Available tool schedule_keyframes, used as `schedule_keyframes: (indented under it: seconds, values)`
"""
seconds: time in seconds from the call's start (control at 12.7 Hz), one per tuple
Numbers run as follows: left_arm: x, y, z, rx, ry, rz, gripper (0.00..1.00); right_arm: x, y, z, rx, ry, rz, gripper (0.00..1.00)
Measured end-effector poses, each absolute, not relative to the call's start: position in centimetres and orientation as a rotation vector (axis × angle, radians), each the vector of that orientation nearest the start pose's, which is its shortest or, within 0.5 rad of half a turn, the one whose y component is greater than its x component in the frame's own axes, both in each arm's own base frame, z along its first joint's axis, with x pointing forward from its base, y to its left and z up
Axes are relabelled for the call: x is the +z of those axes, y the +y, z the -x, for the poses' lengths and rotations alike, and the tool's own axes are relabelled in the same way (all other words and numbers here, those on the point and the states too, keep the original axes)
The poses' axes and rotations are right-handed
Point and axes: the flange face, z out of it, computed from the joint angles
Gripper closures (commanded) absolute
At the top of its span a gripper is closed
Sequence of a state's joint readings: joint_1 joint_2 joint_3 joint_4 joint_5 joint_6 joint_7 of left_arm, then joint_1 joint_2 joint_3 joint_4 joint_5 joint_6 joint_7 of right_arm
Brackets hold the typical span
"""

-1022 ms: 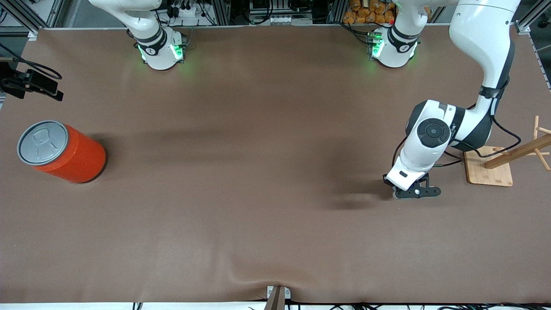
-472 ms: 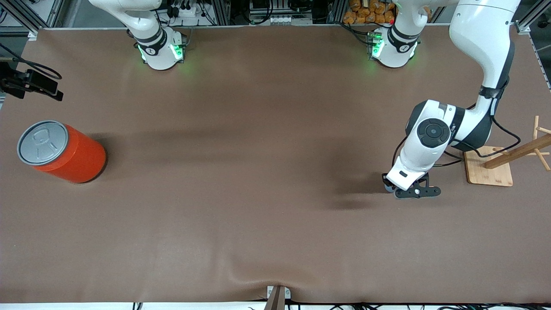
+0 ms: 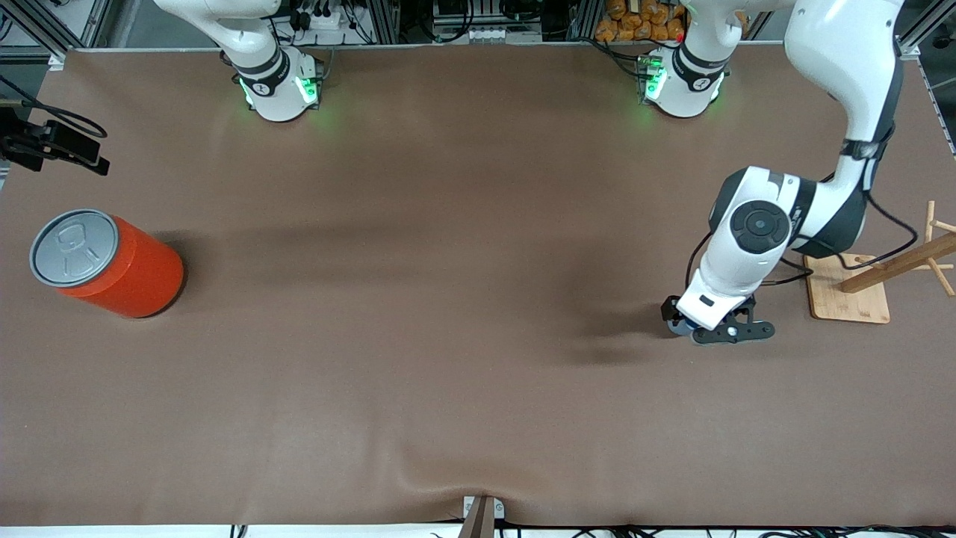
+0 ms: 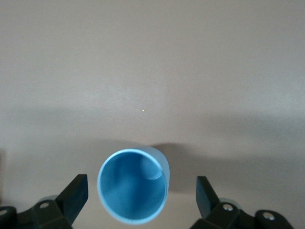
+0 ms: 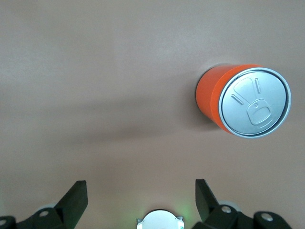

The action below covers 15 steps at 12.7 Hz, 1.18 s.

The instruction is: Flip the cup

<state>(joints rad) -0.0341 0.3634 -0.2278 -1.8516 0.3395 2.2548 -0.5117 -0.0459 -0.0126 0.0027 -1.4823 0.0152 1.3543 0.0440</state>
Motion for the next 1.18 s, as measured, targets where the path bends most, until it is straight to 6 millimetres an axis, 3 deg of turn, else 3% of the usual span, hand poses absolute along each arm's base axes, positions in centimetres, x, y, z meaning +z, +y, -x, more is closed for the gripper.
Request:
schedule_keyframes:
  seconds: [0.31, 0.55, 0.71, 0.94, 1.18]
  values:
    - [43.7, -15.2, -62.0, -0.143, -0.191, 2.979, 0.0, 65.5, -2.1, -52.7, 0.179, 0.133, 3.119, 0.0]
    - [50.8, -15.3, -60.5, -0.058, -0.278, 3.024, 0.0, 65.5, -2.1, -52.7, 0.178, 0.134, 3.119, 0.0]
    - [54.8, -14.9, -59.1, -0.035, -0.247, 3.019, 0.0, 65.5, -2.1, -52.7, 0.178, 0.134, 3.119, 0.0]
    - [60.3, -12.4, -56.7, -0.07, -0.157, 3.026, 0.0, 65.5, -2.1, -52.7, 0.177, 0.134, 3.119, 0.0]
    - [63.6, -9.1, -55.1, -0.092, -0.142, 3.092, 0.0, 65.5, -2.1, -52.7, 0.177, 0.134, 3.119, 0.0]
